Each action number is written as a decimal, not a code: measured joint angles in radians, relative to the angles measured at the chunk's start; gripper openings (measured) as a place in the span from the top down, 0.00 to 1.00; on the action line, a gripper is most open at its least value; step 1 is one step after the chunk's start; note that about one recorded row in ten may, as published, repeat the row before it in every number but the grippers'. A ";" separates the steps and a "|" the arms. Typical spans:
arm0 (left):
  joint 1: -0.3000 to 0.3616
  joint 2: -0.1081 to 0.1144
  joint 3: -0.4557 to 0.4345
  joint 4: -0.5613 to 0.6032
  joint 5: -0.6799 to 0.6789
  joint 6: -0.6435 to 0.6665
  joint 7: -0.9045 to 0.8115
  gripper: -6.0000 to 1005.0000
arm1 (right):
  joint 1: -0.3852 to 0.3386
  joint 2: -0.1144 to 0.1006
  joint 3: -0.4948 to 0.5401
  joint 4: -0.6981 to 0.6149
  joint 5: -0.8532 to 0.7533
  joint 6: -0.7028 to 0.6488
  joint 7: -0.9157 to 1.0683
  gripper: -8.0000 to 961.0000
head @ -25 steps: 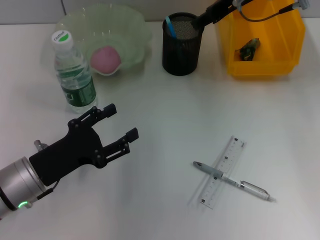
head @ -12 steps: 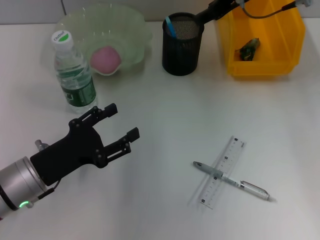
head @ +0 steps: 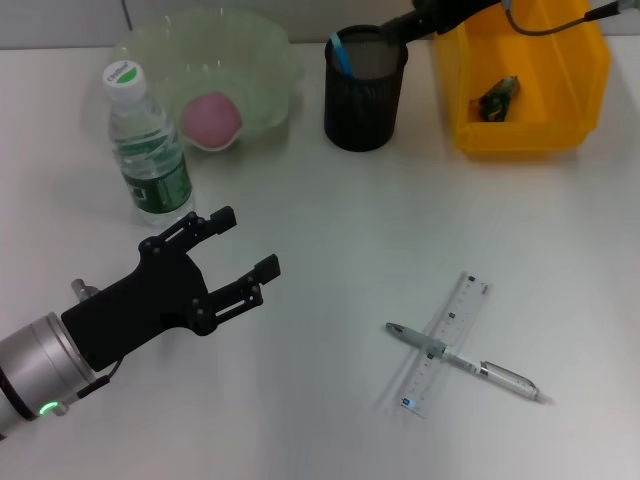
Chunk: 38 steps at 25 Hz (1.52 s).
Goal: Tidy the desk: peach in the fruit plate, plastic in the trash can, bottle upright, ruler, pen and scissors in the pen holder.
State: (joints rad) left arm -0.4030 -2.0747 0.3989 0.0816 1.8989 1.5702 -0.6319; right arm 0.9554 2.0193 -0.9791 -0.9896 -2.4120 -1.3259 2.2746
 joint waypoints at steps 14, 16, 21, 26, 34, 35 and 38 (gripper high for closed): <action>-0.009 0.004 0.006 0.006 0.002 0.015 -0.010 0.20 | -0.263 -0.045 0.029 -0.053 0.417 -0.285 -0.275 0.36; -0.013 0.004 0.007 0.007 0.007 0.017 -0.013 0.21 | -0.293 -0.041 0.045 -0.047 0.431 -0.341 -0.307 0.36; -0.022 0.007 0.043 0.049 0.013 0.031 -0.056 0.21 | -0.363 -0.011 0.079 -0.008 0.442 -0.402 -0.423 0.35; -0.027 0.009 0.126 0.104 0.014 0.048 -0.105 0.21 | -0.414 0.014 0.083 0.061 0.447 -0.408 -0.582 0.34; -0.032 0.009 0.231 0.161 0.014 0.066 -0.179 0.21 | -0.427 0.019 0.076 0.162 0.444 -0.408 -0.752 0.33; -0.032 0.009 0.244 0.173 0.014 0.071 -0.198 0.21 | -0.429 0.019 0.076 0.175 0.444 -0.407 -0.778 0.33; -0.032 0.010 0.266 0.198 0.014 0.077 -0.267 0.21 | -0.442 0.024 0.107 0.246 0.448 -0.391 -0.933 0.32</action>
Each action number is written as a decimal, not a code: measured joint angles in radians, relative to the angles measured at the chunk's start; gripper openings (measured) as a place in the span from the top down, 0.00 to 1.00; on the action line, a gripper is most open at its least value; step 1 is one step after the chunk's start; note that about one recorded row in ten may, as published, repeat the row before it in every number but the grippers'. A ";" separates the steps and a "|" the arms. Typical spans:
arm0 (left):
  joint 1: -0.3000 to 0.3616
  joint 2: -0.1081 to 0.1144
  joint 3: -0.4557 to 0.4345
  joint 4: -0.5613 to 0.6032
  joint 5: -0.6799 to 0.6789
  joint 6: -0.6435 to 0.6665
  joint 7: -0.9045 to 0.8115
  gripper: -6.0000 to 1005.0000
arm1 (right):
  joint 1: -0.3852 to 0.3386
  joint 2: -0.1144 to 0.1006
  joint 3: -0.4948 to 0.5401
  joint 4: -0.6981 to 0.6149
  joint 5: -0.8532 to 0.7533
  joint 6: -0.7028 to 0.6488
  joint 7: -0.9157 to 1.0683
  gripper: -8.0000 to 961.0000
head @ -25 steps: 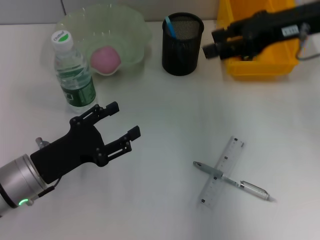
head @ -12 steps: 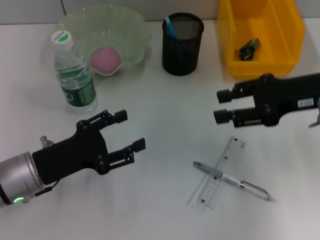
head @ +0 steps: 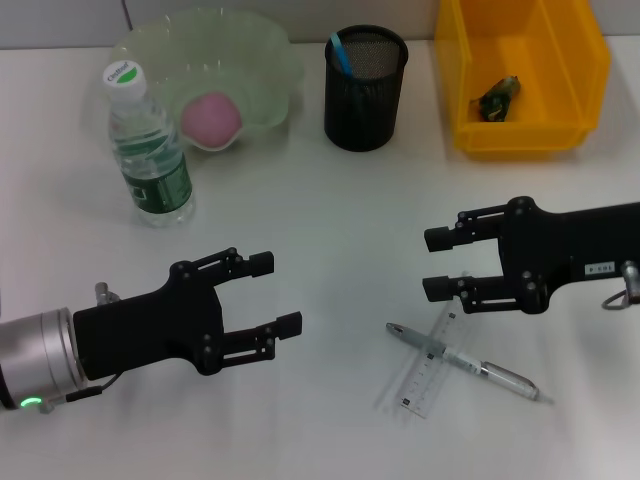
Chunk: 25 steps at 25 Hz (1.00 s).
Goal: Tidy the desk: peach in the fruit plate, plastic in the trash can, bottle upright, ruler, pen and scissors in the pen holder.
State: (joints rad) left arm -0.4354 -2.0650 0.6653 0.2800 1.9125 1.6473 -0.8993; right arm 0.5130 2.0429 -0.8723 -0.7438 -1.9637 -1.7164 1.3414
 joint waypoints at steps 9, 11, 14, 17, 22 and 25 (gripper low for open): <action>0.002 -0.001 -0.014 -0.001 -0.015 0.002 -0.021 0.21 | -0.009 0.020 0.116 0.082 0.000 0.039 -0.139 0.31; 0.000 -0.002 -0.015 -0.002 -0.015 0.000 -0.027 0.21 | -0.009 0.022 0.118 0.084 0.001 0.070 -0.121 0.31; -0.006 -0.003 -0.017 -0.006 -0.015 -0.004 -0.037 0.21 | -0.003 0.020 0.109 0.075 -0.007 0.073 -0.081 0.30; -0.011 -0.003 -0.015 -0.010 -0.015 -0.011 -0.044 0.21 | -0.002 0.018 0.093 0.046 -0.014 0.060 -0.050 0.30; -0.009 -0.004 -0.016 -0.010 -0.015 -0.012 -0.045 0.21 | 0.010 0.008 0.013 -0.045 -0.069 0.022 0.011 0.23; -0.006 -0.006 -0.015 -0.011 -0.015 -0.015 -0.044 0.21 | 0.069 -0.018 -0.014 -0.056 -0.144 -0.047 0.038 0.15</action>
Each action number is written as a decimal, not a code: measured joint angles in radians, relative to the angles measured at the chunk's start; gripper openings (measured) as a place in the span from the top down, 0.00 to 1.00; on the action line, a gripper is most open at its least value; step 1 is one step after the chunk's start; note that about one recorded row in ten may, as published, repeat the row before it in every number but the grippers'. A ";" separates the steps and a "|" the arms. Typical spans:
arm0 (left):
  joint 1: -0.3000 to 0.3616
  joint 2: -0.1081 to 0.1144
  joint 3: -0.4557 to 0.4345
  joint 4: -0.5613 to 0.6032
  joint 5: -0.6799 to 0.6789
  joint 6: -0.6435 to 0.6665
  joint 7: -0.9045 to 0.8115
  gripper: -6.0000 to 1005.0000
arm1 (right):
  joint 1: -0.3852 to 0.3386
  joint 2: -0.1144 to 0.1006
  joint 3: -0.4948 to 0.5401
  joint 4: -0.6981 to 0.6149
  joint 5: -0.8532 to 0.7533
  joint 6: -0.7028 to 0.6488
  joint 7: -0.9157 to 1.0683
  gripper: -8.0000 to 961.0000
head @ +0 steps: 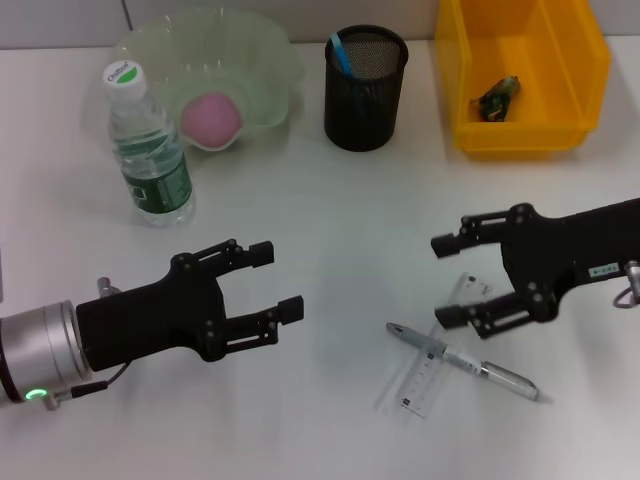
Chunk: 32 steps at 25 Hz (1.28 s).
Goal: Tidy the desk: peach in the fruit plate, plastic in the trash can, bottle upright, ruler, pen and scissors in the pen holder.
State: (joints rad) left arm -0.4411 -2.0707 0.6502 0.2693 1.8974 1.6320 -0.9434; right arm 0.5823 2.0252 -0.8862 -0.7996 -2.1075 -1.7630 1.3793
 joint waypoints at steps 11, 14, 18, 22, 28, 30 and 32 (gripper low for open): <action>0.000 -0.001 0.003 -0.004 0.004 0.003 -0.001 0.21 | 0.119 -0.014 -0.080 -0.147 -0.146 -0.161 0.002 0.15; 0.000 -0.001 0.003 -0.004 0.004 0.003 -0.001 0.21 | 0.151 -0.010 -0.137 -0.167 -0.178 -0.170 0.002 0.15; 0.003 0.001 0.003 -0.006 0.003 0.001 0.008 0.21 | 0.186 -0.002 -0.231 -0.170 -0.191 -0.168 -0.014 0.15; 0.008 0.004 0.003 -0.001 0.008 -0.001 0.008 0.21 | 0.202 0.015 -0.310 -0.178 -0.202 -0.146 -0.042 0.15; 0.004 0.006 0.007 0.009 0.029 0.001 0.006 0.21 | 0.207 0.054 -0.366 -0.225 -0.262 -0.128 -0.083 0.15; 0.003 0.006 0.012 0.023 0.044 0.001 -0.007 0.21 | 0.208 0.055 -0.392 -0.228 -0.262 -0.124 -0.083 0.15; 0.003 0.006 0.014 0.027 0.052 0.002 -0.012 0.21 | 0.208 0.056 -0.409 -0.229 -0.261 -0.116 -0.083 0.16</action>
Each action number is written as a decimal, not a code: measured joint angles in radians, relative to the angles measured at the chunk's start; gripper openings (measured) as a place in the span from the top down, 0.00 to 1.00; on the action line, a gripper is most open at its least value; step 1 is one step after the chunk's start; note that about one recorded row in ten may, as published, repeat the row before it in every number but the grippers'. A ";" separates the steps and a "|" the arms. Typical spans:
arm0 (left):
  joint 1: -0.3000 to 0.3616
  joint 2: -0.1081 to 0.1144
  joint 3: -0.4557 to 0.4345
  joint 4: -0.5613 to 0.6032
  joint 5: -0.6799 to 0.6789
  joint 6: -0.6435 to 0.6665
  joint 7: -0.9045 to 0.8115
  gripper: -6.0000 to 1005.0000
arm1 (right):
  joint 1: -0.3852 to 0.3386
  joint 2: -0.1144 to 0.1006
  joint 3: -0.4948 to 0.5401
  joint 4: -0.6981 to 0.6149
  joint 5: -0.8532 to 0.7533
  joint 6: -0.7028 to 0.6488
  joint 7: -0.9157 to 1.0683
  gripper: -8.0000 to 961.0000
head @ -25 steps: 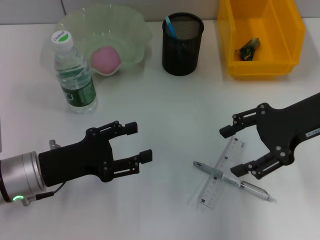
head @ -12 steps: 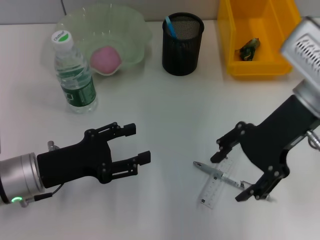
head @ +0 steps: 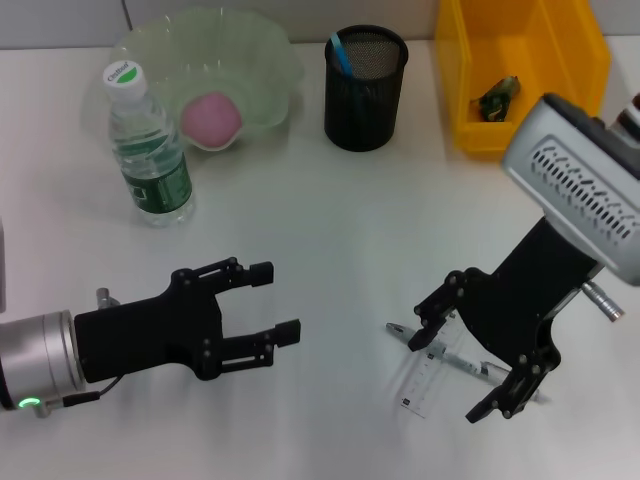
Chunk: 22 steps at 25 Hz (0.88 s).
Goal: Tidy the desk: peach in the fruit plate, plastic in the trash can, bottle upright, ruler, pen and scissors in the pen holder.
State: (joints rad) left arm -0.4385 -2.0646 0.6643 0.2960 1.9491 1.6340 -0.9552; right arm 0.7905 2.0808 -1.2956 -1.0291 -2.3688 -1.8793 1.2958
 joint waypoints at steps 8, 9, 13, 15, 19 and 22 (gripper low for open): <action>-0.005 0.002 0.023 0.043 0.031 0.018 -0.023 0.21 | 0.000 0.004 -0.100 -0.001 0.002 0.054 0.005 0.18; -0.005 0.002 0.029 0.052 0.034 0.018 -0.027 0.21 | 0.000 0.004 -0.100 -0.001 0.002 0.054 0.005 0.18; -0.001 0.001 0.037 0.068 0.040 0.020 -0.042 0.21 | -0.002 0.005 -0.154 -0.007 0.002 0.095 0.008 0.19; 0.000 0.001 0.037 0.068 0.040 0.020 -0.042 0.21 | -0.003 0.005 -0.164 -0.007 0.002 0.103 0.008 0.20; 0.001 0.001 0.038 0.068 0.041 0.020 -0.042 0.21 | -0.006 0.005 -0.201 -0.007 0.002 0.139 -0.005 0.21; 0.003 0.001 0.038 0.068 0.041 0.019 -0.050 0.21 | -0.010 0.005 -0.238 -0.008 0.002 0.178 -0.021 0.22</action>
State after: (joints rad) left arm -0.4357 -2.0632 0.7025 0.3640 1.9897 1.6526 -1.0055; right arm 0.7803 2.0862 -1.5338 -1.0367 -2.3668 -1.7010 1.2745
